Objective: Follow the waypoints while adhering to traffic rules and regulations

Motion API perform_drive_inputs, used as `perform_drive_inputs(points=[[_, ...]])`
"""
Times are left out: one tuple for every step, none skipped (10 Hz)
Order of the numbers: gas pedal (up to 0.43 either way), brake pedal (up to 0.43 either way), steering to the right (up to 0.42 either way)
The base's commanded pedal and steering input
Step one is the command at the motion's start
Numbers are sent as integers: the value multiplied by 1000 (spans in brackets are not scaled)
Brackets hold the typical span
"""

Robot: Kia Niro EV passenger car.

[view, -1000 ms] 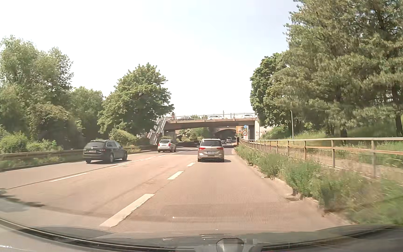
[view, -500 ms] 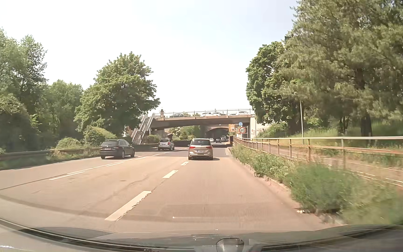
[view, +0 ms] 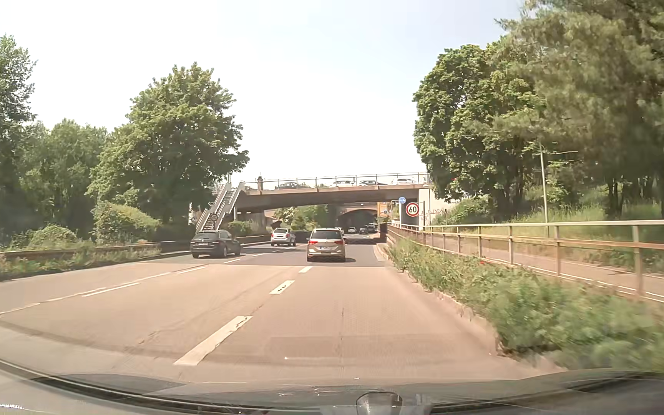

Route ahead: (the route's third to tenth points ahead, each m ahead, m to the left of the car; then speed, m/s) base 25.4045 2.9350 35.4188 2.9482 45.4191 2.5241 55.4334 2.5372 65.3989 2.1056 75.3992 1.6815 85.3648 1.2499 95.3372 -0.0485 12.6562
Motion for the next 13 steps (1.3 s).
perform_drive_inputs(points=[[350, 0, 3], [350, 0, 3], [350, 0, 3], [350, 0, 3], [339, 0, 3], [339, 0, 3], [339, 0, 3], [339, 0, 3], [331, 0, 3], [319, 0, 3], [319, 0, 3], [319, 0, 3], [319, 0, 3]])
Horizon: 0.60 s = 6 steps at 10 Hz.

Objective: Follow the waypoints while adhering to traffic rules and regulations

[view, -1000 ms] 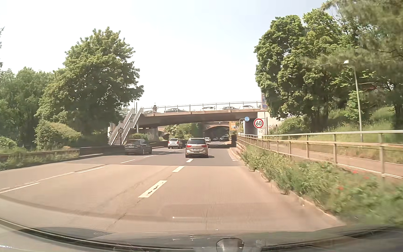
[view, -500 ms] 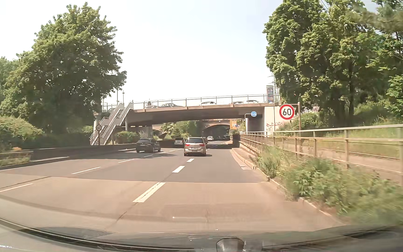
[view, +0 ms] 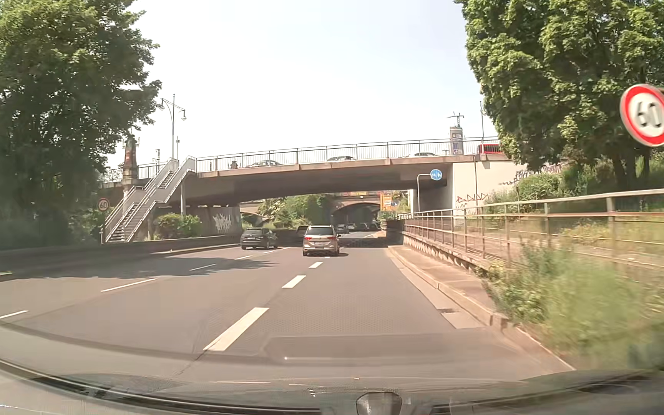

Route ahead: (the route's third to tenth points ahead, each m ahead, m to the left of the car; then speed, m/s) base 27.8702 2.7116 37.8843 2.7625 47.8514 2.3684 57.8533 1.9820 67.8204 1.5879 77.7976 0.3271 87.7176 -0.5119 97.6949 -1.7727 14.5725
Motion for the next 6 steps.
perform_drive_inputs(points=[[319, 0, 3], [319, 0, 3], [319, 0, 3], [311, 0, 3], [299, 0, 3], [287, 0, 2]])
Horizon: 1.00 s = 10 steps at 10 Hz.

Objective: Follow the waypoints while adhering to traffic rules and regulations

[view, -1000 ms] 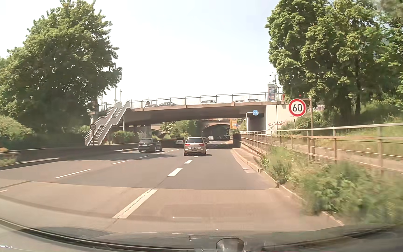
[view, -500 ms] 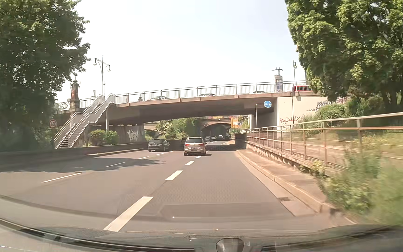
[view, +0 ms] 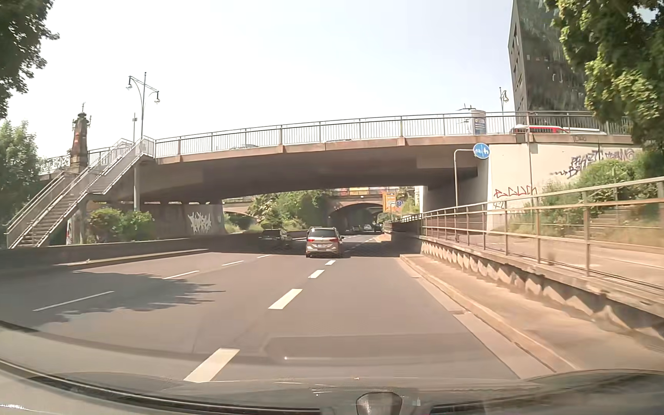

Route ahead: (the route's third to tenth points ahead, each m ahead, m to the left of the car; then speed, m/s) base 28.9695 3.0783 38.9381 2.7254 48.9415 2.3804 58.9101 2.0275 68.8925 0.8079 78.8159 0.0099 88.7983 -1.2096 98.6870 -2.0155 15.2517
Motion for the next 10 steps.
perform_drive_inputs(points=[[280, 0, 1], [280, 0, 1], [280, 0, 1], [280, 0, 1], [268, 0, 1], [240, 0, 1], [228, 0, 1], [220, 0, 2], [209, 0, 2], [209, 0, 2]])
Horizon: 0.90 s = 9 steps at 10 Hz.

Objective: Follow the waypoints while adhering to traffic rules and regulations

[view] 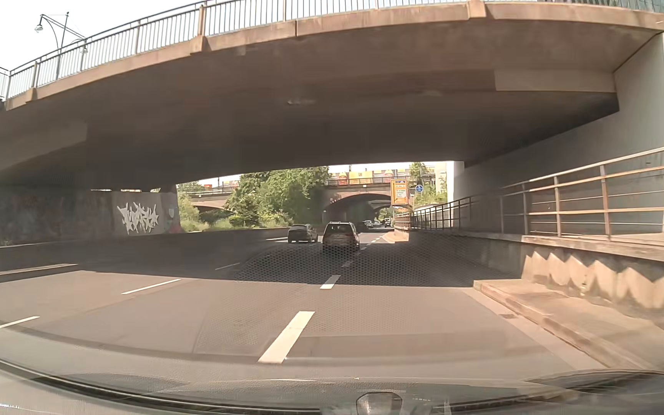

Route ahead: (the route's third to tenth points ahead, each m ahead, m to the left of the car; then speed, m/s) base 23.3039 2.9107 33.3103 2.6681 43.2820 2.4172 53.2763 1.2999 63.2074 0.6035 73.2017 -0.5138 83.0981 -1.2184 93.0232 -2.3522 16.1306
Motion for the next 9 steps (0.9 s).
perform_drive_inputs(points=[[209, 0, 2], [209, 0, 2], [197, 0, 3], [197, 0, 3], [177, 0, 3], [177, 0, 4], [177, 0, 4], [169, 0, 5], [169, 0, 9]])
